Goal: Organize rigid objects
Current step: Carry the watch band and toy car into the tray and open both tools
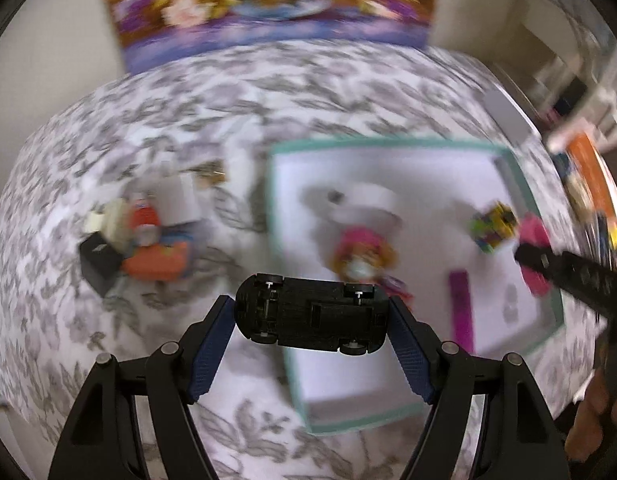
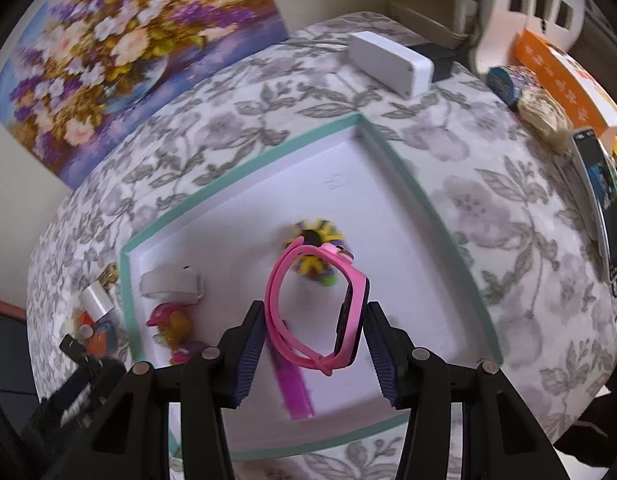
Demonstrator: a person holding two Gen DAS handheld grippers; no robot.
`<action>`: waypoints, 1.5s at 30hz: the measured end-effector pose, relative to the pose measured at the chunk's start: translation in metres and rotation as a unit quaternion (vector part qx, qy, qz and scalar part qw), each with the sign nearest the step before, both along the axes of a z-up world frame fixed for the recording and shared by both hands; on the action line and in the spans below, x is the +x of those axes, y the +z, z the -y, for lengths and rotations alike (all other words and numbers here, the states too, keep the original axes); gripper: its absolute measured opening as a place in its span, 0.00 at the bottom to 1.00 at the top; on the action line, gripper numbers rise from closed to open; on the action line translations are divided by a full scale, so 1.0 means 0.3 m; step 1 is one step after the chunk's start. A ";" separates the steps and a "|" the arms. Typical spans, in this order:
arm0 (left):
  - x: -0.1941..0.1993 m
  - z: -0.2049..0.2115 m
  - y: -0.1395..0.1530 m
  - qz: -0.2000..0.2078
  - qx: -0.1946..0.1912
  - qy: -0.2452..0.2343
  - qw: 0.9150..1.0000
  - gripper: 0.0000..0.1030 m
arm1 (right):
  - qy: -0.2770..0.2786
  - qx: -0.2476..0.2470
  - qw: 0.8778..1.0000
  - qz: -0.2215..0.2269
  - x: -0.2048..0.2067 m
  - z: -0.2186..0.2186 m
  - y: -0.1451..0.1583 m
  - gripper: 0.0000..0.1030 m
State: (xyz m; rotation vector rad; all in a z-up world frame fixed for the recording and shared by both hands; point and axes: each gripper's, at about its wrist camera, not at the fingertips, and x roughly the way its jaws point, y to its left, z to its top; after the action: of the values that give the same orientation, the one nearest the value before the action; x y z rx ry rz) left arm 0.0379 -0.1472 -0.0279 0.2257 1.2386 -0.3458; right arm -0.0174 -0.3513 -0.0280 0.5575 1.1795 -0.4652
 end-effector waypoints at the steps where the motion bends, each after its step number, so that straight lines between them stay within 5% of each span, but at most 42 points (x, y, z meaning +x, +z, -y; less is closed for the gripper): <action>1: -0.014 0.021 -0.008 -0.005 0.002 -0.011 1.000 0.75 | -0.003 -0.001 1.000 -0.001 -0.004 0.008 -0.002 0.51; 14: -0.126 0.160 -0.049 -0.018 0.028 -0.075 0.997 0.75 | 0.003 -0.002 1.000 -0.023 -0.010 0.020 -0.031 0.51; 34: -0.105 0.163 -0.174 -0.053 0.082 -0.063 0.993 0.75 | 0.035 0.000 0.996 -0.081 0.022 -0.020 -0.111 0.53; 45: -0.080 0.142 -0.157 -0.058 0.059 -0.056 0.995 0.76 | 0.040 -0.020 0.997 -0.067 0.025 -0.032 -0.085 0.78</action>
State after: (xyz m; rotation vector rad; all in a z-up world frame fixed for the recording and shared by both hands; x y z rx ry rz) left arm 0.0138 -0.1898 -0.0751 0.3821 1.3665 -0.3866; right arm -0.0100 -0.3417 -0.0533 0.4475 1.3122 -0.4624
